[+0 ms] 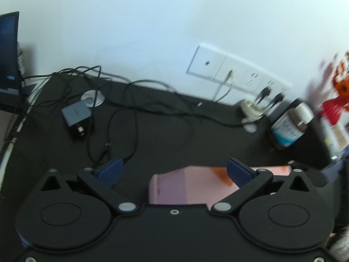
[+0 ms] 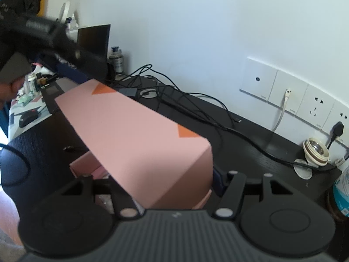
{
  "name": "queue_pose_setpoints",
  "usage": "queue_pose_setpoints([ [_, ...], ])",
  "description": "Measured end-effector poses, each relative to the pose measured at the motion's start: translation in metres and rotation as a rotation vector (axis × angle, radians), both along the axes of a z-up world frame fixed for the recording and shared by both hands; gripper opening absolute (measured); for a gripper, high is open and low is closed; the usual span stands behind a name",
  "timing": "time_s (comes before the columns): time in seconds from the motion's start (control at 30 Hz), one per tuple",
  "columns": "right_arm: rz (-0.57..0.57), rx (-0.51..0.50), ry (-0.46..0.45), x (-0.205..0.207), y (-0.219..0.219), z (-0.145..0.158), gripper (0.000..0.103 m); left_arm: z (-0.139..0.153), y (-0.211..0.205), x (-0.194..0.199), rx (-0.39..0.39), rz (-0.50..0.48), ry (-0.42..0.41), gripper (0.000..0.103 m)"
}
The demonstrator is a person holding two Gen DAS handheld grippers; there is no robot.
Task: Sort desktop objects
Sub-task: 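Press the lid shut onto the box with the left gripper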
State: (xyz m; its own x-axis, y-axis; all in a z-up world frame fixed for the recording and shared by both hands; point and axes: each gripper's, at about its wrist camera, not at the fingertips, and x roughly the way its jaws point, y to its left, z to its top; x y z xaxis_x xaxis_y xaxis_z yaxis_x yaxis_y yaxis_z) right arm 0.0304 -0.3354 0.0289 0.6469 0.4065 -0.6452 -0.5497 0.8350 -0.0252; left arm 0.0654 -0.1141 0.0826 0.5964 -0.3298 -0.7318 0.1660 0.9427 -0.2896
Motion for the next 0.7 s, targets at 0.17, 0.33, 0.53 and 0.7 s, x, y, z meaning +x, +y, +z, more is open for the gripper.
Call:
queue_pose_setpoints([
  [0.17, -0.023, -0.064, -0.03, -0.007, 0.005, -0.001, 0.071, -0.005, -0.002, 0.001, -0.002, 0.017, 0.021, 0.103],
  [0.33, -0.065, -0.088, -0.011, -0.013, 0.001, 0.0, 0.072, -0.007, 0.0, -0.003, -0.001, 0.017, 0.022, 0.103],
  [0.53, -0.167, 0.031, 0.099, -0.019, -0.015, 0.004, 0.072, -0.011, -0.001, -0.005, 0.006, 0.028, 0.04, 0.103],
  [0.7, -0.254, 0.189, 0.193, -0.023, -0.031, 0.007, 0.072, -0.011, -0.002, -0.008, 0.005, 0.043, 0.043, 0.103],
])
